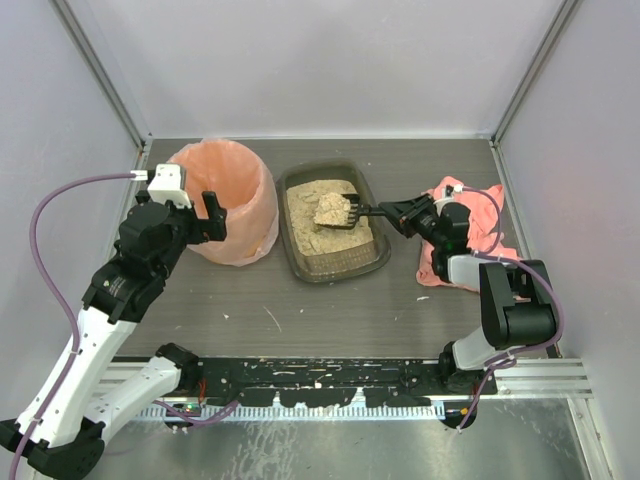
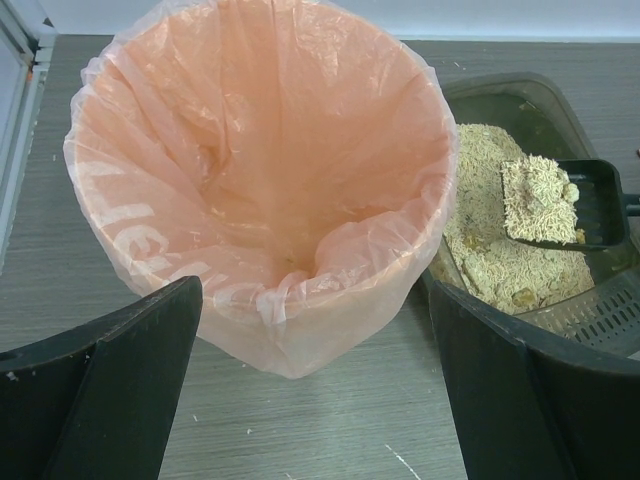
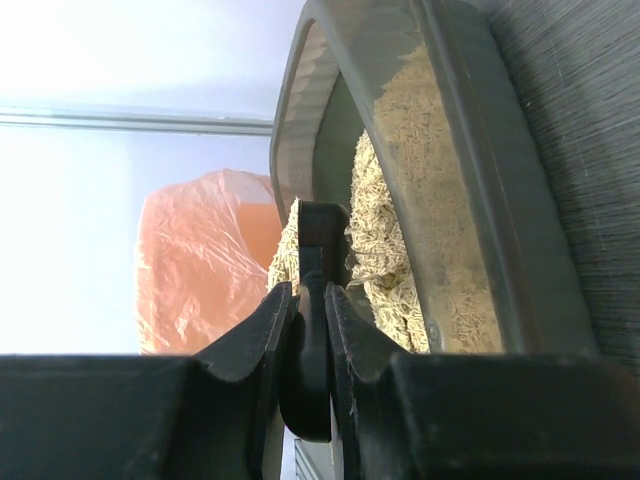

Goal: Clean the litter box

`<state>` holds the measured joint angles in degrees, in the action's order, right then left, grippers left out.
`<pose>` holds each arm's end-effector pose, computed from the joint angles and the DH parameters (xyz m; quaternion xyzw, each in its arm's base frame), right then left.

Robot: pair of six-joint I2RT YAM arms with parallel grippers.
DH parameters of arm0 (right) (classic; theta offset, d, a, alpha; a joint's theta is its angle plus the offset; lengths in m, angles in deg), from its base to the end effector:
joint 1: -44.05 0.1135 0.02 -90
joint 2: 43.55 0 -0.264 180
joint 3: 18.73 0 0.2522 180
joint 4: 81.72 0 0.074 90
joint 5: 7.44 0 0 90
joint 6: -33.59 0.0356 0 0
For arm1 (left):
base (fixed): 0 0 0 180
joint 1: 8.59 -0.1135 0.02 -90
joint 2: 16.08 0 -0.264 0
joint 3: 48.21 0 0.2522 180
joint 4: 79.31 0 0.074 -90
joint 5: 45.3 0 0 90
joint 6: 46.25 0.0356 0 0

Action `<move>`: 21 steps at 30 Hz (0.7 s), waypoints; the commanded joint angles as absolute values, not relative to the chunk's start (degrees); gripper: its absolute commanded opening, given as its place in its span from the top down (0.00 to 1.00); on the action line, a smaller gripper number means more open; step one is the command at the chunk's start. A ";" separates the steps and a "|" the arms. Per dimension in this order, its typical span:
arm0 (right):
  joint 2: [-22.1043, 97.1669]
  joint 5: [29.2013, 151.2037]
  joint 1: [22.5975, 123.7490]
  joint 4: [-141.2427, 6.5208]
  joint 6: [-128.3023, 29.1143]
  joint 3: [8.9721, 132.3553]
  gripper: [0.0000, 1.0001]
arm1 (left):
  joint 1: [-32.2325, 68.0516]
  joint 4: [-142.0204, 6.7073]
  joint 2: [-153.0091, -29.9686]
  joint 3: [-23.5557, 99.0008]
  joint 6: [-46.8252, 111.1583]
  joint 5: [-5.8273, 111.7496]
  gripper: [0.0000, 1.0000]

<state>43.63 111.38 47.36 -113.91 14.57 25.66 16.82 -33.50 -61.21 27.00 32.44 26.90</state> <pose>0.2940 0.0342 0.1865 0.2829 0.7075 0.5262 0.3775 0.1454 -0.0570 0.3978 0.0040 0.7931 -0.0708 0.6049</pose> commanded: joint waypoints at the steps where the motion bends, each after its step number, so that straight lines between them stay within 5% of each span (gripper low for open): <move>1: 41.04 111.12 46.06 -120.26 17.14 26.81 0.99 | 16.55 -34.57 -60.42 27.27 32.26 25.92 0.02; 21: 43.10 112.24 44.62 -120.78 17.26 26.70 0.99 | 16.43 -33.43 -60.02 27.07 32.04 25.07 0.02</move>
